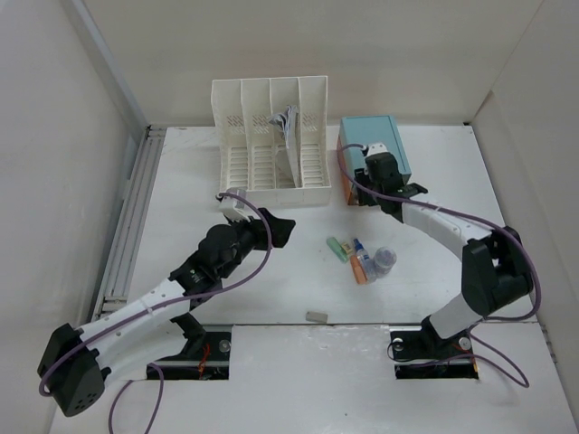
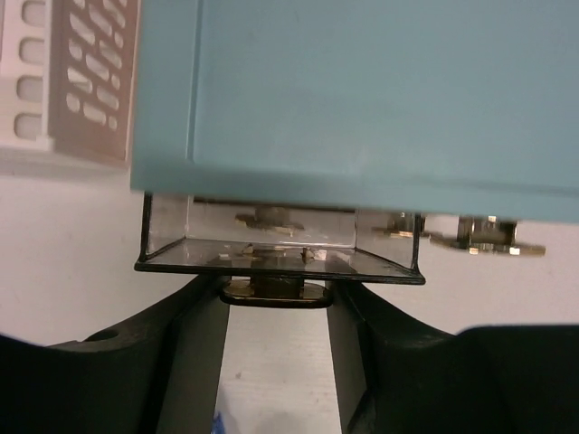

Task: Organize the desk

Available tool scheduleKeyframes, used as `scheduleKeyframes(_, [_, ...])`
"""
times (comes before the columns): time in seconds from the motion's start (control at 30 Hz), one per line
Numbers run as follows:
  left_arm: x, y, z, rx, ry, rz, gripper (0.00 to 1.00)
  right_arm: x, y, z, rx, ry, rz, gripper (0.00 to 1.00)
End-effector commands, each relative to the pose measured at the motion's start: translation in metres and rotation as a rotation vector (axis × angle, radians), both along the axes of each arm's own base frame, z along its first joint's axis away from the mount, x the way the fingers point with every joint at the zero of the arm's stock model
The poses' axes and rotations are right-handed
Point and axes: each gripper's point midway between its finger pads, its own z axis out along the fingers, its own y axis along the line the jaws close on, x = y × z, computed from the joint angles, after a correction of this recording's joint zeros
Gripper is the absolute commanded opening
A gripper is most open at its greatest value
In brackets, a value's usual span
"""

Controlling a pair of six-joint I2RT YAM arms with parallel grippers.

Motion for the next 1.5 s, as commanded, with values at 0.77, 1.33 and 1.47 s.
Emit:
scheduleKeyframes(0.77, [-0.008, -0.011, -0.004, -0.041, 0.014, -0.052, 0.81, -0.089, 0.038, 0.017, 0.061, 0.033, 0.346, 0.62])
scheduleKeyframes(1.33, [-0.012, -0.016, 0.002, -0.037, -0.008, -0.093, 0.81, -0.129, 0.043, 0.093, -0.034, -0.135, 0.846, 0.71])
scheduleKeyframes(1.47, [-0.016, -0.028, -0.002, -0.008, -0.03, -0.174, 0.8, -0.157, 0.042, 0.103, -0.149, -0.206, 1.133, 0.73])
